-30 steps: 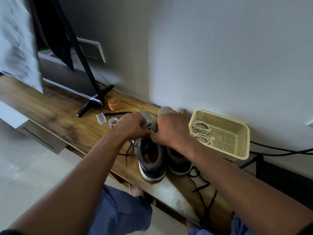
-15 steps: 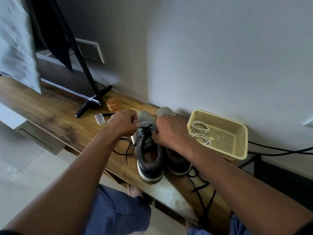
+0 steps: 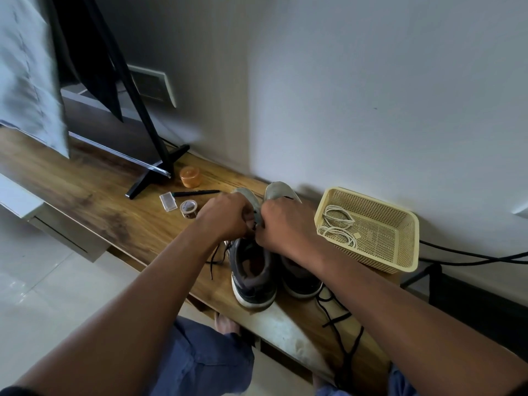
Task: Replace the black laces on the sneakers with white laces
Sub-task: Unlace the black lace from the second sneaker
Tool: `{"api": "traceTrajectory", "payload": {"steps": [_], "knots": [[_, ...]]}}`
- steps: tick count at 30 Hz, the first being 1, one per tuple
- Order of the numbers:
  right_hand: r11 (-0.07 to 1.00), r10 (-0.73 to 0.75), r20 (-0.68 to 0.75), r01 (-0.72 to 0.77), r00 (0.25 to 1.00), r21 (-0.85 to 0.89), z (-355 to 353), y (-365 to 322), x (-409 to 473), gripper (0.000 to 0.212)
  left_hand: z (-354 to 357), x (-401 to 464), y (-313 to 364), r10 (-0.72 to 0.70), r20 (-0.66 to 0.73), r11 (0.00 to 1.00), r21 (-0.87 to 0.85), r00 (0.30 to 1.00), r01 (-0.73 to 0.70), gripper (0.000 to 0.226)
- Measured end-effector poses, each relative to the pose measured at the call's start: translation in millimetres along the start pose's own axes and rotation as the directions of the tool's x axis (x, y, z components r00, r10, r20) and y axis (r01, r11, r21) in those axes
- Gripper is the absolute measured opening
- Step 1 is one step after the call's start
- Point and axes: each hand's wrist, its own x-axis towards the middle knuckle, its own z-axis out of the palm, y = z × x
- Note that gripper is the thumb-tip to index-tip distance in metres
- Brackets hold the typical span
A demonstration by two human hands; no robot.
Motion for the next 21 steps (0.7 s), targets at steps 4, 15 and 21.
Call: {"api": "traceTrajectory", "payload": {"steps": [4,15,21], "knots": [[0.999,0.042,0.016,-0.043,0.999,0.027,6.0,6.0,2.2,0.038,-1.2,1.3,0.4,0.028,-0.042,0.999,0.042,0.999,-0.026,0.015],[0.985,0.115,0.084,-0.124,0.990,0.117,16.6,19.5,9.3,0.027,-17.0,-0.5,-28.8,-0.083,-0.060,0.988,-0.132,0.995,0.075,0.022],[0.979,0.152,0.100,-0.164,0.983,0.124,15.9,20.4,12.9,0.032,-14.0,-1.9,-11.5,0.042,0.002,0.990,-0.135,0.999,-0.041,0.019]]}}
